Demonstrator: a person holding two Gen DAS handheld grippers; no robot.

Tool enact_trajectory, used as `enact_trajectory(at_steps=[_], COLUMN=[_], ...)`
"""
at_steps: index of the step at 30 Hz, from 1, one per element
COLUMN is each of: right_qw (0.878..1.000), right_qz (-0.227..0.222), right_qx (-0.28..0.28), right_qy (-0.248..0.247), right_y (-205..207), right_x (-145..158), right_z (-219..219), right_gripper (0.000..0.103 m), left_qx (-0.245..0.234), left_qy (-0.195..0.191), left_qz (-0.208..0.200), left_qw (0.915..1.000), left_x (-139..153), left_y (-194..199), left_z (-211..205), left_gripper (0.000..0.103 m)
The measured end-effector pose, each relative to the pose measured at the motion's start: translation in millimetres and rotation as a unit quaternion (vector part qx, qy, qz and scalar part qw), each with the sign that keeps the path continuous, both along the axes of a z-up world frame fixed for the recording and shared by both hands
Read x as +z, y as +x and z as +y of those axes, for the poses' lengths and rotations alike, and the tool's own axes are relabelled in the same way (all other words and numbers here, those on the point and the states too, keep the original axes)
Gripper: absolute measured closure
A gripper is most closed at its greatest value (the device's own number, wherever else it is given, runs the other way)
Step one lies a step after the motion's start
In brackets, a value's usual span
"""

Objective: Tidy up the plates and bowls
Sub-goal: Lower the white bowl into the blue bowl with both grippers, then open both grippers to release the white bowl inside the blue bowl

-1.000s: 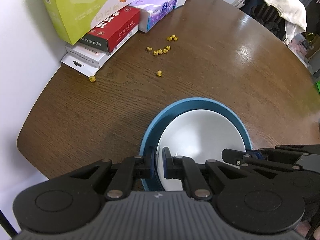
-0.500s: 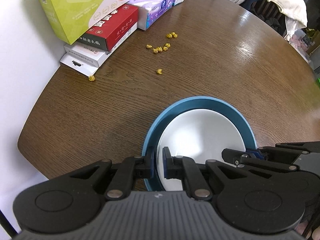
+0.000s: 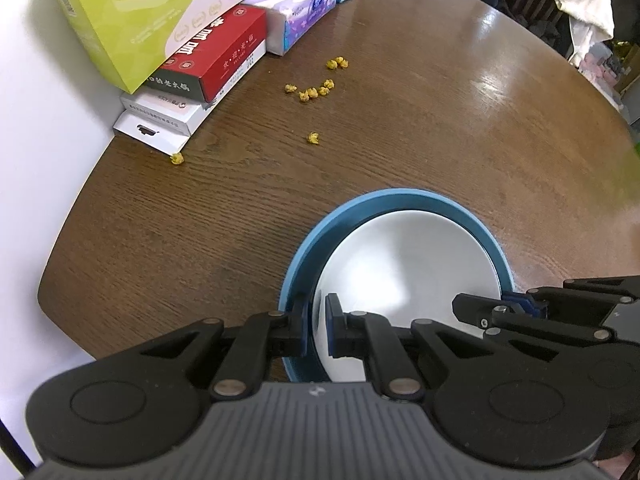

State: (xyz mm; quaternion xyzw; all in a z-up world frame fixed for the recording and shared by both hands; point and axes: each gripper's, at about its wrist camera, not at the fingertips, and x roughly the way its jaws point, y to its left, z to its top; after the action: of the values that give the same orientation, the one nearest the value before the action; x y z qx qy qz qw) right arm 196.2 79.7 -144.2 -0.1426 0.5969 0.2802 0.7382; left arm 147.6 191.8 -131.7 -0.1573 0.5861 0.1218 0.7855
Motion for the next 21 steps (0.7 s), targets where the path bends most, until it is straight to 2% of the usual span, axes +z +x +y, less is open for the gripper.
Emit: enact_trajectory(at_steps=[16,19,21], right_qw=[1.000,1.000,1.000], right_qz=[-0.003,-0.001,-0.003], right_qx=[0.001,-0.002,-0.001], right_qy=[-0.011,-0.006,0.005], right_y=[3,4,3], right_x=[2,4,9], right_z=[3,1,0], right_gripper=[0.092,0.091,0.087], left_qx=[0.001,0.003,0.005], left_qy=[-0.006,-0.011,-0.013], left_qz=[0.011,0.001,-0.011], left_qw=[0.9999,0.9999,0.9998], left_x=[-2,3,9], left_y=[3,1,-2], left_z=[0,1,2], left_gripper=[0.094,0.091,0.080])
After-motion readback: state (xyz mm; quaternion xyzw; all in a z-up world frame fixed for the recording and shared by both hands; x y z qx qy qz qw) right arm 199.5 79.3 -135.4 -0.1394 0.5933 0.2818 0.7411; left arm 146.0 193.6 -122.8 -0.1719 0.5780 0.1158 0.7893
